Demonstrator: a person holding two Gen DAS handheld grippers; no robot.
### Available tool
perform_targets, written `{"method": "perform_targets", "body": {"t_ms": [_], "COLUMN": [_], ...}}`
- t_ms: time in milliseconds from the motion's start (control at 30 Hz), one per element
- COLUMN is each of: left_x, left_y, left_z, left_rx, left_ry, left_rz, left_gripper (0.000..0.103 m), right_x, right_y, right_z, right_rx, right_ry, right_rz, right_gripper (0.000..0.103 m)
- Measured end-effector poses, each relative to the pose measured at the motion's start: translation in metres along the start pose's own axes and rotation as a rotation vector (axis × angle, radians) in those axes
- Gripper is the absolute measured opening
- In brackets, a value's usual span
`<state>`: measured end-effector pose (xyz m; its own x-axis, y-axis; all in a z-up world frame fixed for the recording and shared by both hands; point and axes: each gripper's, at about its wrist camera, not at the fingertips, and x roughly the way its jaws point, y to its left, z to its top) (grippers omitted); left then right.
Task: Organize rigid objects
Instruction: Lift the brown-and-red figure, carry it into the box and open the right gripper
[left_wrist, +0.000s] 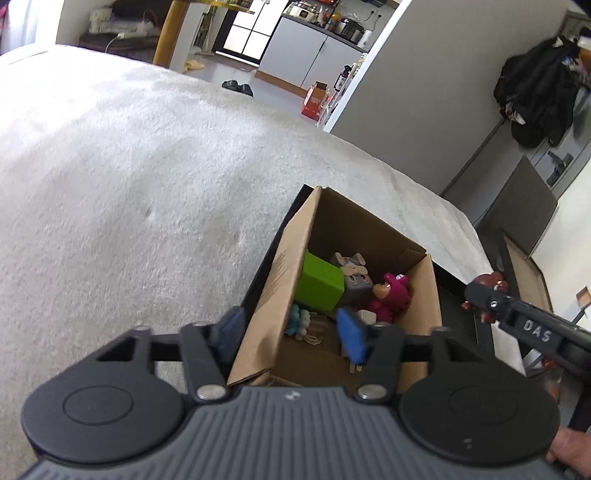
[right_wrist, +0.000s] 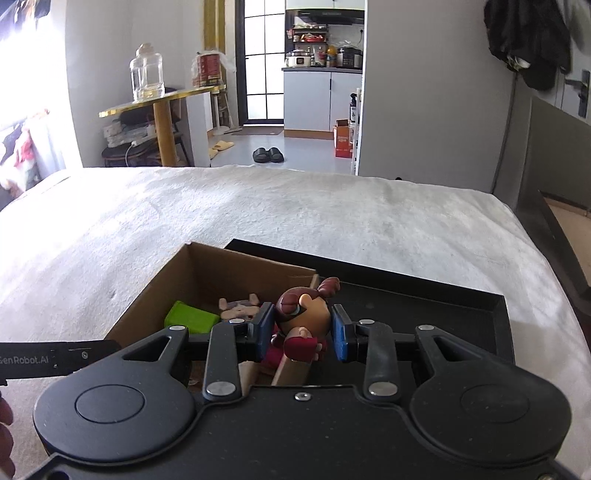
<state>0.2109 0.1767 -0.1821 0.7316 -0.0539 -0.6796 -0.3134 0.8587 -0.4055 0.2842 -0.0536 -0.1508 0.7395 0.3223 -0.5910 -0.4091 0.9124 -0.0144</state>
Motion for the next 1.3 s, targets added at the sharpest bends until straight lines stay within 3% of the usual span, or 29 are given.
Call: {"method": "perform_targets", "body": {"t_ms": [100,300,767,933,1300], "left_x": [0.004,0.006,0.005,0.006,0.0], "left_y": [0.005,0.013,0.015,0.015,0.008], "left_z": [-0.002,-0.001,0.002,0.001,0.005], "left_rx": [-0.028,-0.068,-0.076,-0.073,-0.035], "left_ry": [0.024,0.034,0.031,0.04,0.024], "left_rz": [-0.017,-0.032,-0.029,-0.029,-0.019], "left_gripper": [0.029,0.021,0.021,0.021,0.022], "right_x": [0.004,0.012,0.031,0.034,-0.004], "right_y": [0.012,0.028,0.053,0.057,0.021], "right_z": [0.001,0.0,-0.002,-0.002,-0.007], "right_rx": [-0.014,-0.021,-0.067,-0.073,-0.006], "right_ry": [0.008,0.03,0.062,0.088,0.1], "right_rz": [0.002,0.017,0.054,0.075,0.026], "right_gripper": [0.033,0.033,0.033,0.038,0.04]}}
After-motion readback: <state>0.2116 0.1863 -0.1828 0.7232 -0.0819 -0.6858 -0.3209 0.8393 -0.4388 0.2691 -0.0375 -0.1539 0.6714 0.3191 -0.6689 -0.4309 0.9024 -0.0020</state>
